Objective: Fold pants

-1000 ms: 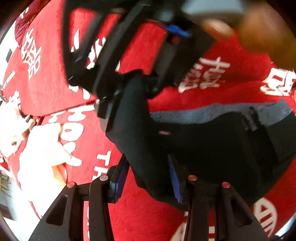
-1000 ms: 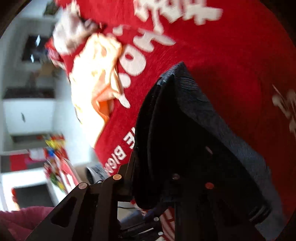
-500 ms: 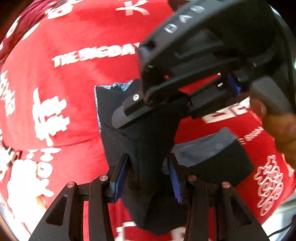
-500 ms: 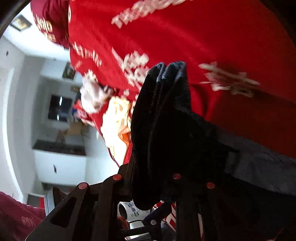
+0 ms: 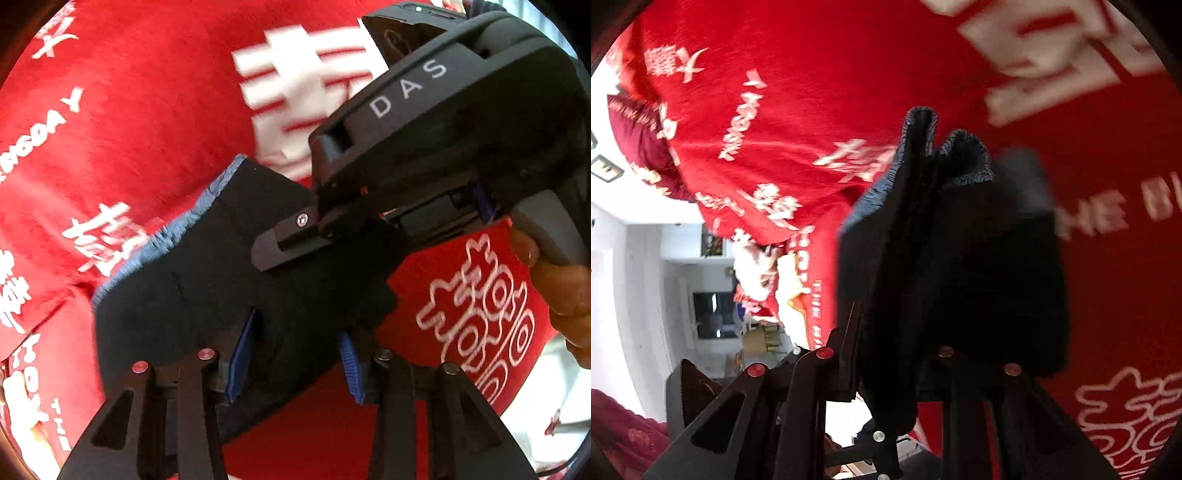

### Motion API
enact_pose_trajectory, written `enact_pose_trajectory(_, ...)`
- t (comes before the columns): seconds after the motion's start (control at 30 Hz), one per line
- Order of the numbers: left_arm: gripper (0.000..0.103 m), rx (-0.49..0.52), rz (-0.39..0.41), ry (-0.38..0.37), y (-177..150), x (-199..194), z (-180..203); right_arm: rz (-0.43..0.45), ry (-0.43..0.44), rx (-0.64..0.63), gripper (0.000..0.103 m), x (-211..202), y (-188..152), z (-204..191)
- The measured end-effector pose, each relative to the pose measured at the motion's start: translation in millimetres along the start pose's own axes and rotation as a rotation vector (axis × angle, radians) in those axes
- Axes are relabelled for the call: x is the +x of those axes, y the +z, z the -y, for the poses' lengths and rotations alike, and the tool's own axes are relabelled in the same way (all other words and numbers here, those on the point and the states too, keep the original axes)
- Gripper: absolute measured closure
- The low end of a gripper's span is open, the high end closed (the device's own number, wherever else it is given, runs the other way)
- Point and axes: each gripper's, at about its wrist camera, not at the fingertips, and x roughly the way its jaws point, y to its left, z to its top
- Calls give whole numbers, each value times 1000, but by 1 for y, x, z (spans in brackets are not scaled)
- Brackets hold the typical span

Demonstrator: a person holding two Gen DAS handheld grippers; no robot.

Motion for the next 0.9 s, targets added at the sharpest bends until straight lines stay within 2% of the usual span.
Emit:
enact_pose_trajectory(0.1, 59, 30, -42, 24, -9, 13, 8, -9, -23, 54, 79, 11, -9, 28)
enact_pose_trajectory(0.17, 53, 46, -52, 39, -14, 15, 11, -11, -31, 66, 79, 17, -11, 39)
enact_pose_trajectory(0.2, 48, 43, -54, 33, -15, 15, 10, -8, -34, 65, 78, 19, -12, 41)
enact_pose_trajectory(0.3, 19, 8, -50, 0, -17, 4, 1, -1, -49, 54, 77, 21, -13, 42)
enact_pose_trajectory(0.43, 19, -26, -55, 9, -21, -13, -15, 5, -71, 49, 77, 13, -16, 46)
enact_pose_trajectory(0.63, 19, -181, -166, 25, -37, -15, -58, 23, -123, 41, 75, 10, -22, 41)
enact_pose_trajectory(0.9, 18, -367, -260, 50, -57, -12, -103, 40, -326, -39, 64, 9, -25, 12)
